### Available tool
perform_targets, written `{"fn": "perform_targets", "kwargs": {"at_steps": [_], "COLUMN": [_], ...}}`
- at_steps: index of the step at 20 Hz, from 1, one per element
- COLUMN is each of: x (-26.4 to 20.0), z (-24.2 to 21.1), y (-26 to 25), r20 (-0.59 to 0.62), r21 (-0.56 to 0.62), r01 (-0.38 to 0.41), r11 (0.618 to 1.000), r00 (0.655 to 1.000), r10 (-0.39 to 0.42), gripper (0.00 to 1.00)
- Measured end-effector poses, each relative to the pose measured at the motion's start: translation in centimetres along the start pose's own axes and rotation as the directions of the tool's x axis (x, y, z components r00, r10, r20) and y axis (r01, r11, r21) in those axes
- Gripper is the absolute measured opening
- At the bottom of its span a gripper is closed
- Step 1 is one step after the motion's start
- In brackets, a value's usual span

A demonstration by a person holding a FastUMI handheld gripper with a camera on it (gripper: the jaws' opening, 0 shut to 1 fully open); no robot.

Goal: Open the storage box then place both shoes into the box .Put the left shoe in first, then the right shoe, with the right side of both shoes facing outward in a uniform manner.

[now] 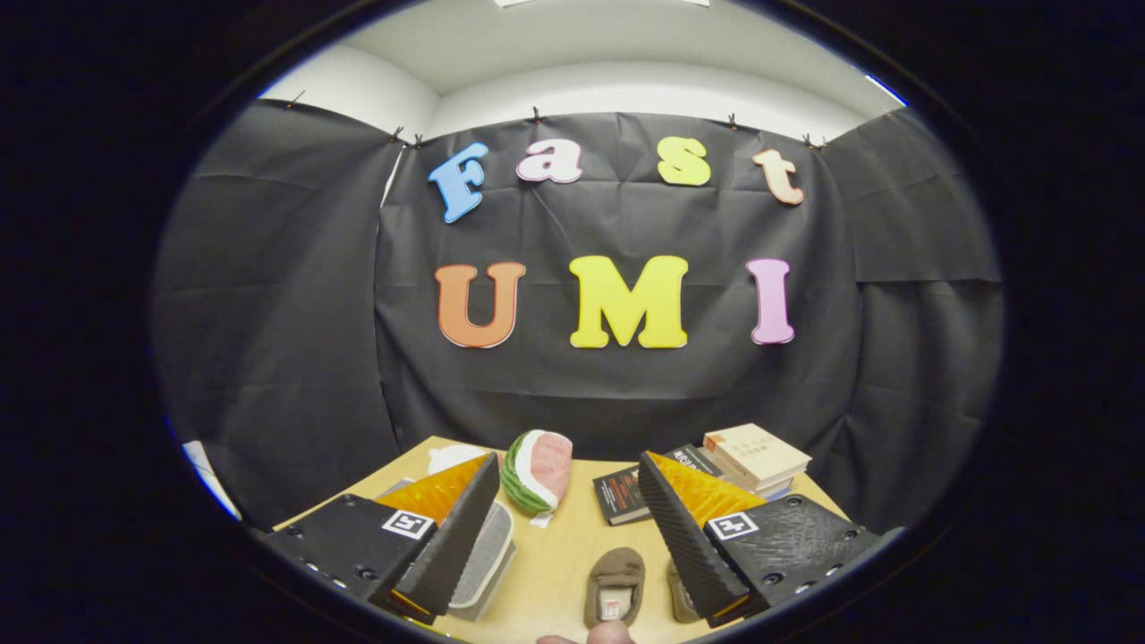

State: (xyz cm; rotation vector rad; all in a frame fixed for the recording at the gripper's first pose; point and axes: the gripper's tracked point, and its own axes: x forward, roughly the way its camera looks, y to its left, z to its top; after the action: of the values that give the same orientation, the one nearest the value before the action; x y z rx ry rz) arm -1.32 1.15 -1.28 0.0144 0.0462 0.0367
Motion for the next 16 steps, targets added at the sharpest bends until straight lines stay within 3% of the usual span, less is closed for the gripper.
{"fn": "perform_targets", "kwargs": {"at_steps": [9,16], "x": [0.4,2.7], "z": [-5.6,-13.8], "y": [1.9,5.4], "r20": [-0.118,-0.29], "r21": [0.09,0.226], "r01": [-0.03,-0.072], "r11": [0.996,0.971], "r00": [0.992,0.947], "r10": [0.04,0.138], "gripper": [0.95,0.95]}}
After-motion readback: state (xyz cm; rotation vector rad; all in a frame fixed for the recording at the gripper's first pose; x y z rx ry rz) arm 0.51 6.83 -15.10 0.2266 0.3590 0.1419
